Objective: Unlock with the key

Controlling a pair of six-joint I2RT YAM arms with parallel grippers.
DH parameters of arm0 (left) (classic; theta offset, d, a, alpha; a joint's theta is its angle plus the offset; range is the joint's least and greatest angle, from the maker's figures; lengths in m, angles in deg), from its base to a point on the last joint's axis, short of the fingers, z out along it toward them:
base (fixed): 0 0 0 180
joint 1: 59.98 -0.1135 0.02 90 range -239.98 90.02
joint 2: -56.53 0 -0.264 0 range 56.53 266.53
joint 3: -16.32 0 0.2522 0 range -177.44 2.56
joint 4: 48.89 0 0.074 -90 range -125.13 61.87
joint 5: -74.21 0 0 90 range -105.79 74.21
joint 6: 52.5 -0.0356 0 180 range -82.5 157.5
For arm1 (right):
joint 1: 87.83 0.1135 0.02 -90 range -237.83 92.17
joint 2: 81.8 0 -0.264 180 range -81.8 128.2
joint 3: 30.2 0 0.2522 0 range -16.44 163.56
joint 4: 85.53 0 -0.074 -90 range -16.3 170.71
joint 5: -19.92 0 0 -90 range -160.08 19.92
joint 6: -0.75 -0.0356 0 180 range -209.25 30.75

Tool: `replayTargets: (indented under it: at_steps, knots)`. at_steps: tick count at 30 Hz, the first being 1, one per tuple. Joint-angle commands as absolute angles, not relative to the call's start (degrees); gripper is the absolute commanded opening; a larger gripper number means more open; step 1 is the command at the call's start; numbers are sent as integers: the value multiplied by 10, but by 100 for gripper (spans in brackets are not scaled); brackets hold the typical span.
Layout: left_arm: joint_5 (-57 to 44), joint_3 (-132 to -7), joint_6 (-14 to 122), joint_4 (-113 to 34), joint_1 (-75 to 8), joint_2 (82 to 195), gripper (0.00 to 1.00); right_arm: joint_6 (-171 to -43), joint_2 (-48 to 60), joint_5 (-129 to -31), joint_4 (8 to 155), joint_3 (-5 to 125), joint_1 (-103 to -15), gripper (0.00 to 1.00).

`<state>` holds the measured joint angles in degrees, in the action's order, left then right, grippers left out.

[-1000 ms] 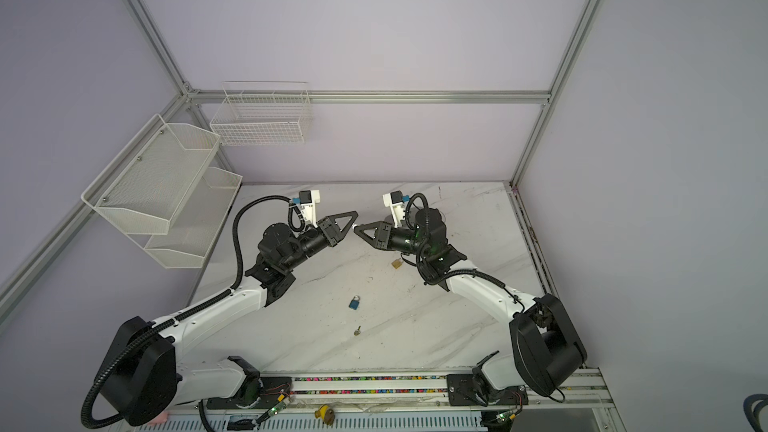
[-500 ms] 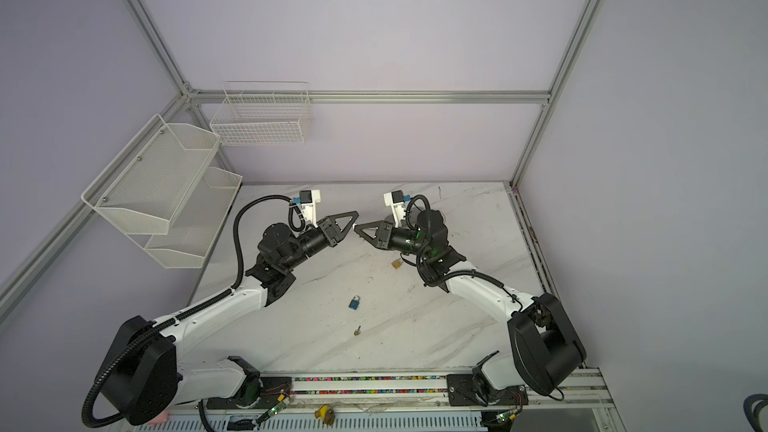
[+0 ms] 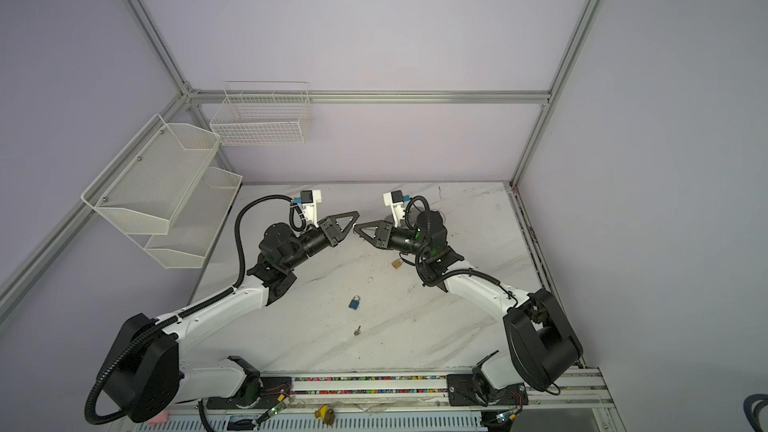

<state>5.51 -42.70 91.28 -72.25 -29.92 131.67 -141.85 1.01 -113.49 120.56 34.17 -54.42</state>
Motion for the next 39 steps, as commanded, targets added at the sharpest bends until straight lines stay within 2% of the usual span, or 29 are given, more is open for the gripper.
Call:
replayTargets:
  at_steps: [1,10,13,16,17,19,25,31,39]
  knots:
    - [67,-474,901,-760,-299,1310,0,-1433,11,-1141,1232,335,-546,11]
    - [59,-472,893,-756,-299,1303,0,-1431,0,-1131,1218,339,-547,0]
    - [59,-474,892,-756,-299,1300,0,-1411,-14,-1115,1185,345,-548,0]
    - [59,-478,891,-750,-300,1297,12,-1380,-21,-1107,1140,360,-548,0]
    - [60,-479,891,-748,-301,1295,19,-1374,-24,-1107,1129,363,-548,0]
    - [60,-485,890,-740,-300,1290,43,-1360,-28,-1107,1105,368,-549,0]
    - [50,-529,873,-646,-300,1275,66,-1316,-65,-1083,1008,363,-562,0]
    - [7,-554,844,-508,-300,1273,77,-1297,-106,-1074,941,334,-596,0]
    - [-42,-609,789,-303,-285,1315,80,-1240,-127,-1048,785,314,-672,0]
